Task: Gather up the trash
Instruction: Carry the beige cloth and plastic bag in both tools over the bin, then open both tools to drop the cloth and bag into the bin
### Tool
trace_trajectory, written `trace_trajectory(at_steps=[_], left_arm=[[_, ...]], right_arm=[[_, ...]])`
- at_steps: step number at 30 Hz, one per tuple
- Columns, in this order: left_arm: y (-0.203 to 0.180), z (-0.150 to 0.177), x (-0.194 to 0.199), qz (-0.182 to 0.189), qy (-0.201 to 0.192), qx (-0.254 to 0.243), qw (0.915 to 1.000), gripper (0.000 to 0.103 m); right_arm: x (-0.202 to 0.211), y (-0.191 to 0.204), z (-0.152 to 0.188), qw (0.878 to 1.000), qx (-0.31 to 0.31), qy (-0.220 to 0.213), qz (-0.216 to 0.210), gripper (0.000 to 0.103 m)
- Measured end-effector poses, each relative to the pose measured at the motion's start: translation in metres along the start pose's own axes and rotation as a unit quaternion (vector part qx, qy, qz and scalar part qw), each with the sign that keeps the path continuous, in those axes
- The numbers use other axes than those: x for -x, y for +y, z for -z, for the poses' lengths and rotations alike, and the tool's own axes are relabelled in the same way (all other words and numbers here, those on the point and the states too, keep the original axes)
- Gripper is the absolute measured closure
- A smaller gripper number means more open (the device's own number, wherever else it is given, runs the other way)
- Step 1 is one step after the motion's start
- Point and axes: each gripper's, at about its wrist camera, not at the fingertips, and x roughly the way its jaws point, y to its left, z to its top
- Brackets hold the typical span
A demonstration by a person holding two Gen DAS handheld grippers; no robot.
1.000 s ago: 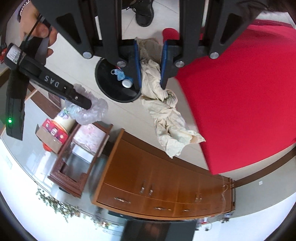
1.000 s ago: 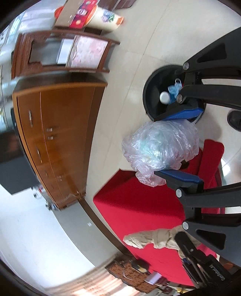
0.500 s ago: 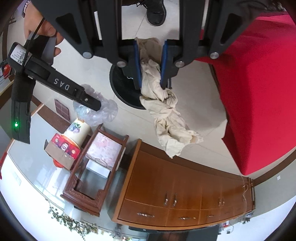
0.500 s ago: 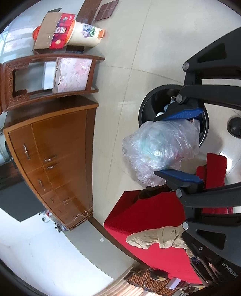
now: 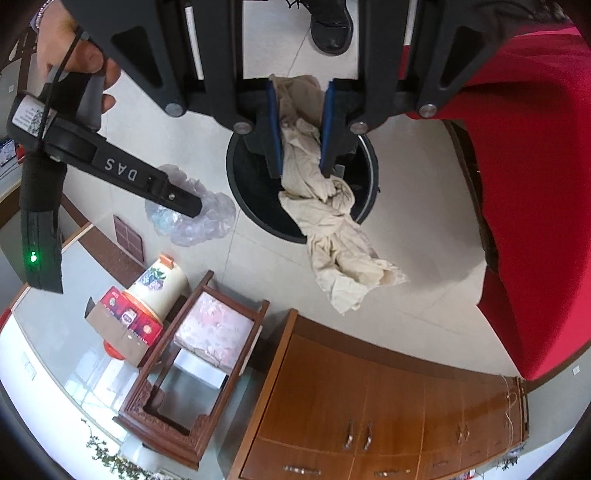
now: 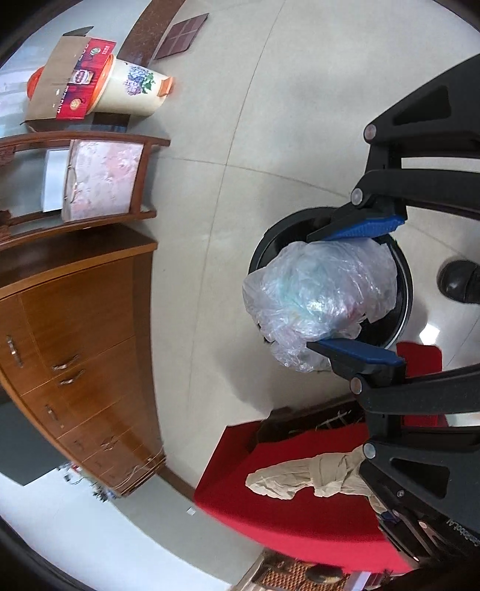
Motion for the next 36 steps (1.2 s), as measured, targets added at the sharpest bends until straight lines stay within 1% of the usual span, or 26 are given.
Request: trace_trajectory(at_steps=[7, 10, 15, 17, 21, 24, 25, 26, 28, 29, 31, 32, 33, 34, 36], left_arm=[[-0.007, 0.001, -0.04, 0.006, 0.037, -0.002, 0.9993, 0.083], [-0.006, 0.001, -0.056, 0.006, 0.053, 0.001, 0.9985, 0.083], [-0.002, 0.002, -0.073, 0.01, 0.074, 0.006, 0.9972, 0.082], [-0.001, 0.002, -0.081, 0.012, 0.081, 0.01, 0.9966, 0.082], [0.004, 0.002, -0.092, 0.008, 0.09, 0.012, 0.9958, 0.08], [0.009, 0.002, -0.101, 0.006, 0.1, 0.032, 0.9945, 0.074], [0.011, 0.003, -0.104, 0.005, 0.104, 0.036, 0.9939, 0.069], [0.012, 0.003, -0.107, 0.004, 0.107, 0.04, 0.9935, 0.066], [0.014, 0.003, -0.11, 0.005, 0.109, 0.044, 0.993, 0.055], [0.015, 0.003, -0.11, 0.006, 0.11, 0.049, 0.9927, 0.053], [0.014, 0.002, -0.108, 0.006, 0.106, 0.053, 0.993, 0.047], [0.013, 0.001, -0.106, 0.007, 0.103, 0.052, 0.9932, 0.046], [0.013, 0.0, -0.104, 0.006, 0.101, 0.05, 0.9935, 0.043], [0.013, -0.001, -0.103, 0.003, 0.099, 0.047, 0.994, 0.043], [0.012, -0.003, -0.095, -0.003, 0.087, 0.041, 0.9954, 0.043]], right_arm=[[-0.031, -0.007, -0.008, 0.999, 0.007, 0.034, 0.013, 0.053], [-0.051, -0.007, -0.013, 0.998, 0.007, 0.054, 0.016, 0.053], [-0.083, -0.006, -0.019, 0.996, 0.013, 0.087, 0.03, 0.053], [-0.094, -0.009, -0.022, 0.995, 0.01, 0.097, 0.033, 0.052], [-0.104, -0.007, -0.027, 0.994, 0.016, 0.102, 0.042, 0.051], [-0.111, -0.006, -0.028, 0.993, 0.017, 0.107, 0.054, 0.051], [-0.113, -0.008, -0.028, 0.992, 0.016, 0.109, 0.059, 0.051], [-0.114, -0.01, -0.029, 0.992, 0.012, 0.11, 0.059, 0.05], [-0.116, -0.012, -0.03, 0.992, 0.006, 0.112, 0.058, 0.043], [-0.117, -0.012, -0.03, 0.991, 0.006, 0.115, 0.063, 0.037], [-0.116, -0.013, -0.03, 0.991, 0.005, 0.113, 0.07, 0.036], [-0.113, -0.014, -0.032, 0.992, 0.002, 0.108, 0.071, 0.035], [-0.11, -0.015, -0.033, 0.992, -0.002, 0.104, 0.071, 0.031], [-0.107, -0.016, -0.034, 0.992, -0.006, 0.1, 0.073, 0.03], [-0.102, -0.018, -0.035, 0.992, -0.012, 0.091, 0.082, 0.029]])
